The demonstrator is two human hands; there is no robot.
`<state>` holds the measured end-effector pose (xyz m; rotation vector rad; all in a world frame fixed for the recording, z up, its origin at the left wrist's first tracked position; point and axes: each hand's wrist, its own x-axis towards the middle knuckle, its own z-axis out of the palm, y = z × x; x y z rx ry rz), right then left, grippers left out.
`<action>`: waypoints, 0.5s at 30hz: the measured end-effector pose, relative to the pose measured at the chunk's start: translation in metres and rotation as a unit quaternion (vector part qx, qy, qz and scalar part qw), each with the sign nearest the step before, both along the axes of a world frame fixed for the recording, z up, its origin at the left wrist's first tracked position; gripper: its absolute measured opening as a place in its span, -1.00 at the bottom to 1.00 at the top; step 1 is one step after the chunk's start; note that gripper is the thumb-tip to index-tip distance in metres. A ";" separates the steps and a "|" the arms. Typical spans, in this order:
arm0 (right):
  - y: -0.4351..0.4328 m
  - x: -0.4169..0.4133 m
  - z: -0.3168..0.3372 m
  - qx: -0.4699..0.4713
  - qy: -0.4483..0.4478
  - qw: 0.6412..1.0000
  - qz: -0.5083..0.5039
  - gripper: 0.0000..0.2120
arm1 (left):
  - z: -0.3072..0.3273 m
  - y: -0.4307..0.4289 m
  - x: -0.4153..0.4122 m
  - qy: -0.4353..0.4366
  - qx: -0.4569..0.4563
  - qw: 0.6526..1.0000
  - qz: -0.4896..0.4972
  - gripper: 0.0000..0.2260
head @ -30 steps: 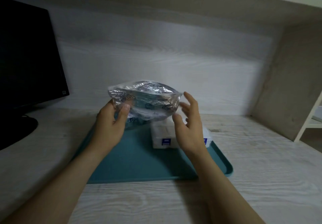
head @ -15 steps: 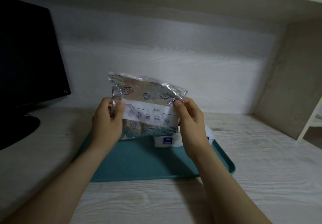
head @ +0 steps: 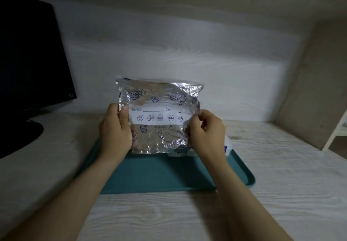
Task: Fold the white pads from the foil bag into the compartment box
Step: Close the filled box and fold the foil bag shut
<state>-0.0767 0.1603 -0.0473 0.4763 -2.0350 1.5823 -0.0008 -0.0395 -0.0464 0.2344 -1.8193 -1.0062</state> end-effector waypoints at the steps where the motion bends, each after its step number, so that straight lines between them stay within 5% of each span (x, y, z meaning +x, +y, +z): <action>1: 0.000 -0.003 0.000 0.020 0.010 0.999 -0.027 -0.72 | 0.002 0.004 0.002 0.006 0.010 1.000 -0.004 -0.84; 4: 0.000 -0.010 0.012 0.029 0.021 0.997 -0.066 -0.68 | -0.003 0.004 -0.005 0.003 0.027 1.000 -0.015 -0.95; 8: 0.001 -0.024 0.034 -0.004 0.013 0.994 -0.113 -0.68 | -0.021 -0.002 -0.022 -0.106 -0.043 0.992 0.045 -0.54; 11: -0.001 -0.056 0.040 -0.016 0.002 0.985 -0.173 -0.72 | -0.029 0.004 -0.025 -0.236 -0.112 0.964 0.042 -0.37; 15: -0.013 -0.085 0.042 -0.019 -0.018 0.979 -0.202 -0.80 | -0.041 0.005 -0.029 -0.383 -0.235 0.893 -0.028 -0.42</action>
